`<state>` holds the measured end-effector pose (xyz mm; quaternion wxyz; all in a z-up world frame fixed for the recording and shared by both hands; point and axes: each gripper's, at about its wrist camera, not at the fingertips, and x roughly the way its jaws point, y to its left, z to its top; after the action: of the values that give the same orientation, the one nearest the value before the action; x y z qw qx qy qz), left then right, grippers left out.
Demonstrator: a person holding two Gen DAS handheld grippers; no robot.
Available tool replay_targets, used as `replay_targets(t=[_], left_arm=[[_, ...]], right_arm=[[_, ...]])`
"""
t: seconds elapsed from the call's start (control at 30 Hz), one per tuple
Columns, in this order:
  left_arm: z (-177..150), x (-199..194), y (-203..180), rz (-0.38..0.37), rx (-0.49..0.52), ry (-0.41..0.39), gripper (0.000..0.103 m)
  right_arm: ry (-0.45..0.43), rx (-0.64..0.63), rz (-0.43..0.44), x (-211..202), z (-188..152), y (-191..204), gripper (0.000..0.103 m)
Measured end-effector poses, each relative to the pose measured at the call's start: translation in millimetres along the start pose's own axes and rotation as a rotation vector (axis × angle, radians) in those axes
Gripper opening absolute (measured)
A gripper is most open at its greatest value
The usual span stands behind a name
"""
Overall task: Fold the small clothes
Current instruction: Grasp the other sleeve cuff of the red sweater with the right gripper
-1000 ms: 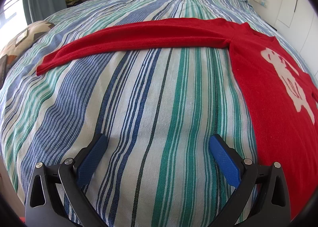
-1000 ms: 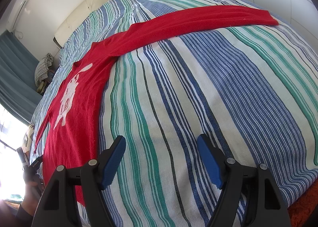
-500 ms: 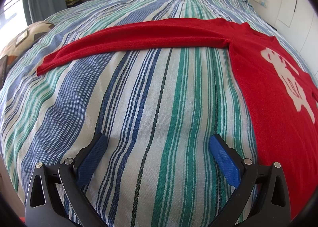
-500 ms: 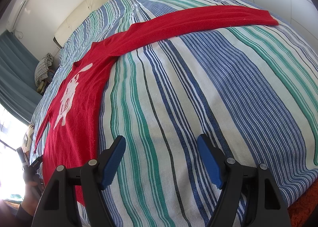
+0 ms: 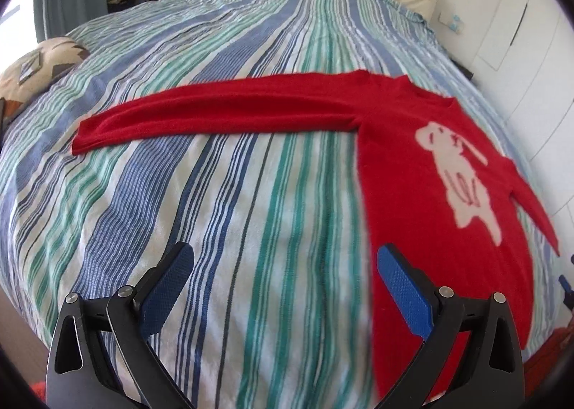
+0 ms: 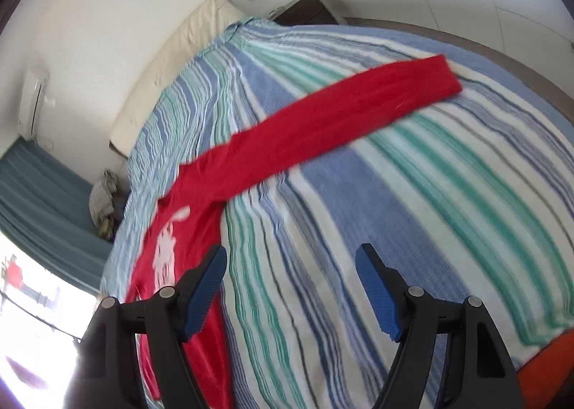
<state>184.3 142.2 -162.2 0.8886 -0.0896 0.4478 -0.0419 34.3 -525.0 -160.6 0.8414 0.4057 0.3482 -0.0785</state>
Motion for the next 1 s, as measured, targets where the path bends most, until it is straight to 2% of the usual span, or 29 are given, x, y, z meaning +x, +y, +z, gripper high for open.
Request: replay_targets(t=[0.1,0.2,0.27,0.33,0.47,0.5,0.53,0.57,0.6,0.67,0.73,0.87,1.0], left_arm=[[-3,-13,-2,-0.039,-0.022,-0.028,0.102],[-10,-12,4,-0.016,-0.055,-0.048,0.102],[-15,-4,8,0.017,-0.075,-0.036,0.102],[-19,5,15,0.039,-0.101,-0.001,0.102],[-23,11,27,0.053,-0.166,0.009,0.102],[-24,13,29,0.057,-0.176,0.014,0.102],[-25,16,30,0.062,-0.183,0.023,0.102],[-26,18,31,0.067,-0.188,0.031,0.102],[-27,20,32,0.070,-0.190,0.036,0.102],[-27,20,31,0.067,-0.188,0.032,0.102],[-27,18,30,0.053,-0.185,0.021,0.102],[-24,22,30,0.035,-0.188,0.024,0.102],[-20,22,31,0.006,-0.203,0.016,0.102]], right_arm=[[-0.049,0.180,0.005,-3,37,-41,0.074],[-0.103,0.354,0.010,2,64,-82,0.073],[-0.106,0.432,0.027,13,78,-102,0.069],[-0.124,0.477,0.031,23,90,-111,0.062],[-0.115,0.457,0.022,50,111,-109,0.054],[-0.102,0.435,0.000,57,116,-107,0.040],[-0.092,0.412,-0.041,63,121,-105,0.016],[-0.083,0.393,-0.093,66,125,-102,0.005],[-0.086,0.372,-0.133,68,128,-97,0.004],[-0.119,0.284,-0.169,63,141,-69,0.004],[-0.140,0.140,-0.133,59,154,-19,0.004],[-0.123,-0.144,0.041,65,164,114,0.004],[-0.021,-0.375,0.233,106,136,253,0.004]])
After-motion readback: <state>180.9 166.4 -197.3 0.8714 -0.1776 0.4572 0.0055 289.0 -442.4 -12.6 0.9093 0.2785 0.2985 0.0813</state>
